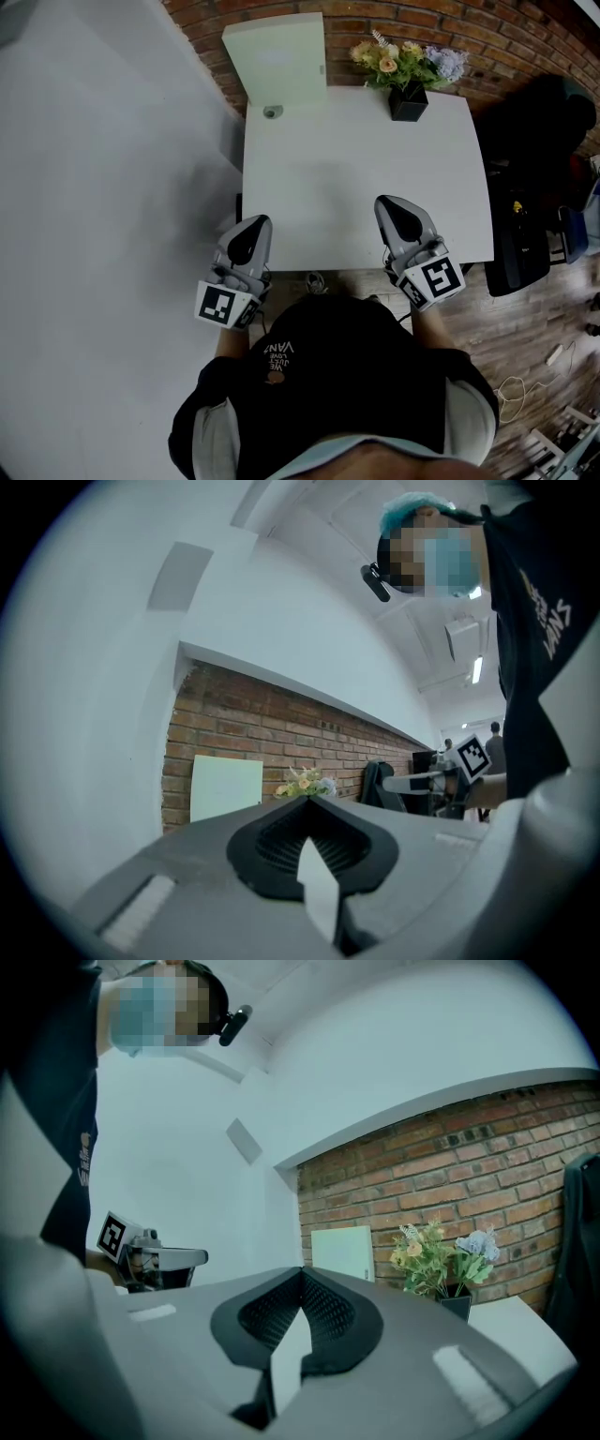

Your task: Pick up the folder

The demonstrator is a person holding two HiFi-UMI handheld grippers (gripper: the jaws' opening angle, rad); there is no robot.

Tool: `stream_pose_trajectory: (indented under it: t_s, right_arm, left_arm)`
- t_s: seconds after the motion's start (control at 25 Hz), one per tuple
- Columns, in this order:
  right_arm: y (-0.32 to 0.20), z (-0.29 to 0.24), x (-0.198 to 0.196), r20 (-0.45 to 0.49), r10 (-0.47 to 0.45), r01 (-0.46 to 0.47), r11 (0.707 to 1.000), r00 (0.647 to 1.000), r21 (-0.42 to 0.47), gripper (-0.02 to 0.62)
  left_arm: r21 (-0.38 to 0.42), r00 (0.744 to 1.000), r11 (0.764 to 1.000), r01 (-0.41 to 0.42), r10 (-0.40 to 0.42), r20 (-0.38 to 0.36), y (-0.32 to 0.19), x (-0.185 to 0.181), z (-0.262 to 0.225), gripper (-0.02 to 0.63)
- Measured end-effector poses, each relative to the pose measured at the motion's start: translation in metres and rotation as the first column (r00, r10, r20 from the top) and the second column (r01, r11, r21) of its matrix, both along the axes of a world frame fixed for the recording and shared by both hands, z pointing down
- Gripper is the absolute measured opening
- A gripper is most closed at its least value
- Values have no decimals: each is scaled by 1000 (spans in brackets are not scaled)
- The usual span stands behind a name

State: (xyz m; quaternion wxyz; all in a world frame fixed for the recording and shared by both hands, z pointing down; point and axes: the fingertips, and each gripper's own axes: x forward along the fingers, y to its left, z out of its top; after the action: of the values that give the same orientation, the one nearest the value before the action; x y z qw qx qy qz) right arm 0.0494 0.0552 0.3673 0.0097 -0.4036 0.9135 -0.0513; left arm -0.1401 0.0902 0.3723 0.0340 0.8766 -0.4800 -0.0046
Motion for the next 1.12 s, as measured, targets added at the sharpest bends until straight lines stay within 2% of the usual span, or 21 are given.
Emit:
stream_pose_trajectory:
  t_s: [0.32, 0.56, 1.0, 1.12]
  right_arm:
    - [-9, 6, -21, 19, 59, -59, 998, 998, -23, -2]
    - [-19, 12, -19, 11, 69, -68, 997, 998, -44, -2]
    - [-79, 9, -18, 4, 47, -47, 998, 999, -40, -2]
    - [-97, 6, -17, 6, 50, -50, 998, 999, -35, -2]
  left_arm:
    - [5, 998, 998, -58, 58, 9, -23, -28, 9, 0]
    - [-14, 998, 998, -65, 64, -13, -39, -29, 19, 0]
    - [19, 1000, 1000, -6, 6, -20, -86, -35, 7, 0]
    - [27, 1000, 999, 20, -20, 8, -103, -40, 5, 0]
